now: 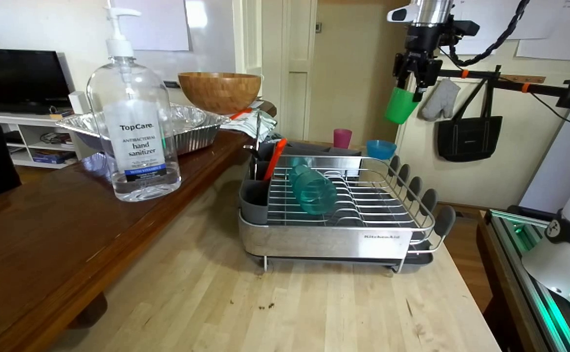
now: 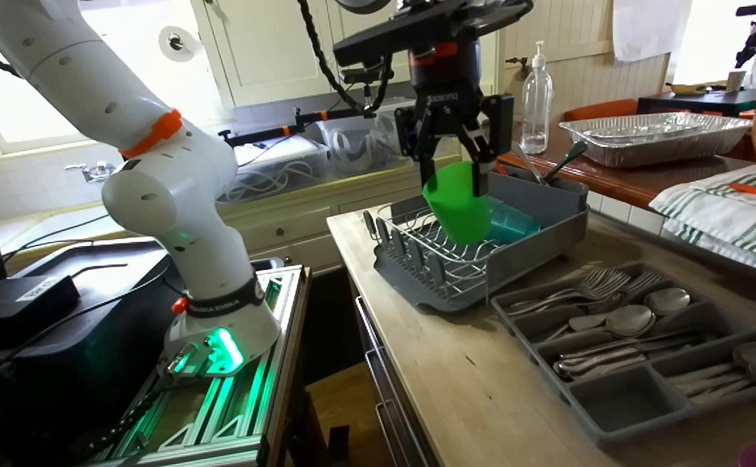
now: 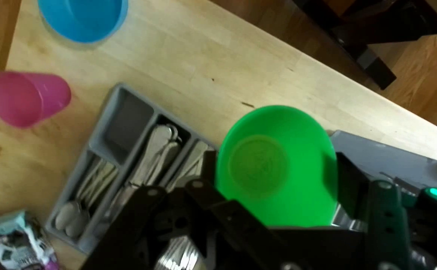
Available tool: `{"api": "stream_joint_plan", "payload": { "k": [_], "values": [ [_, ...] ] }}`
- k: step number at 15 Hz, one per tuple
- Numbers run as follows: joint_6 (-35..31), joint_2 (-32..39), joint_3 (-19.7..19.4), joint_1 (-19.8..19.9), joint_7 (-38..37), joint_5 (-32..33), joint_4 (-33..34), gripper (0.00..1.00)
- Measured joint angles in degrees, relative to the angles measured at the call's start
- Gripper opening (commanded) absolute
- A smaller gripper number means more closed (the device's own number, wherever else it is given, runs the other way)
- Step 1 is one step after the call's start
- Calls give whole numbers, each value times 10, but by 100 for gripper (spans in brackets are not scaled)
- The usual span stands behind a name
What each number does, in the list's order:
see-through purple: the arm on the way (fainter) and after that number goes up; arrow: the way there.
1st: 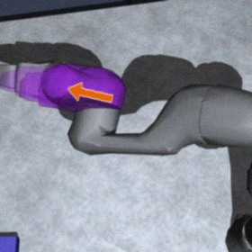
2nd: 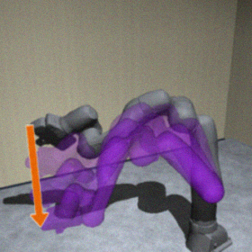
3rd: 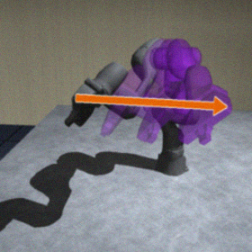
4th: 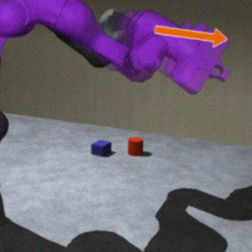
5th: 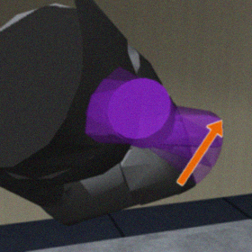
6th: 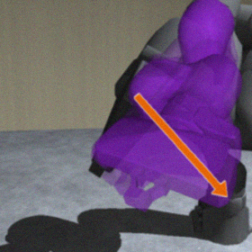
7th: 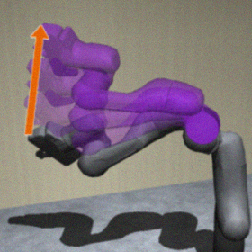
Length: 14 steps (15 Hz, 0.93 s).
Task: Place the blue and green cups on the drying rack
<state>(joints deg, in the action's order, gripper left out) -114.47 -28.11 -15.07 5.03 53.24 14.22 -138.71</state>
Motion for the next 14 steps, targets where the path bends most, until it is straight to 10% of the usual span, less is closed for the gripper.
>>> {"api": "stream_joint_plan", "payload": {
  "k": [3, 4, 11, 12, 14],
  "values": [
    [-13, -5, -87, 43, 43, -26, 0, 49],
    [-19, -4, -106, 50, 59, -37, 0, 74],
    [-22, 7, -106, 46, 81, -56, 1, 74],
    [-22, 8, -107, 46, 81, -56, 1, 49],
    [-22, 8, -105, 46, 83, -56, 1, 49]
  ]
}}
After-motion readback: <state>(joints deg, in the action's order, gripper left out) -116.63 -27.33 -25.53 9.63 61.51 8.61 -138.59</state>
